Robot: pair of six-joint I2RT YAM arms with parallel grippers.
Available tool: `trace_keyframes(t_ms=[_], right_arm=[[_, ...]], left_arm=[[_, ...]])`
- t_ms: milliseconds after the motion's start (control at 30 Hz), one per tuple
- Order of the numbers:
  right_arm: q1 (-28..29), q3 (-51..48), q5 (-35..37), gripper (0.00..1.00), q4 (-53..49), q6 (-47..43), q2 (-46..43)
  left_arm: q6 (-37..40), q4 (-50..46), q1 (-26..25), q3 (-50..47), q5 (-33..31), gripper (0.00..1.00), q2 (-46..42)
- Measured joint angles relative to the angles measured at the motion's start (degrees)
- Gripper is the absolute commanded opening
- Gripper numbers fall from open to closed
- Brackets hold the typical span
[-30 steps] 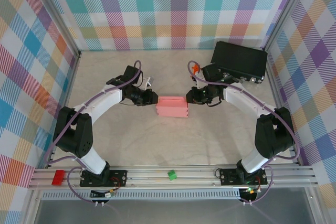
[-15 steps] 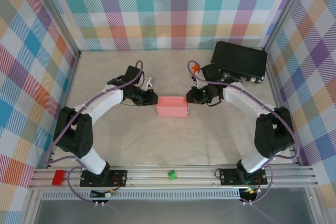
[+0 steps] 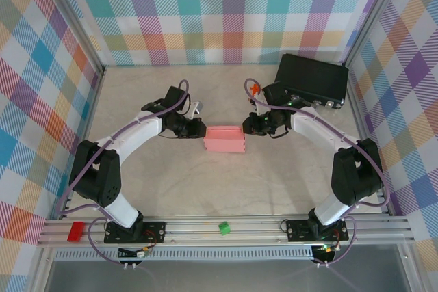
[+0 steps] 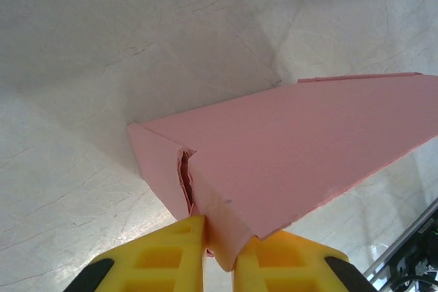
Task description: Fold the paper box
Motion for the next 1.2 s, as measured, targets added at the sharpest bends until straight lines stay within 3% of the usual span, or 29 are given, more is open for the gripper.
trace_keyframes(t_ms=[1200], right_arm=[[0.7,0.7,1.6,0.12,-2.7,-2.2,1.7]], left_arm=[[2.4,-1.9,-2.0,0.5,-3.9,0.17,0.0]])
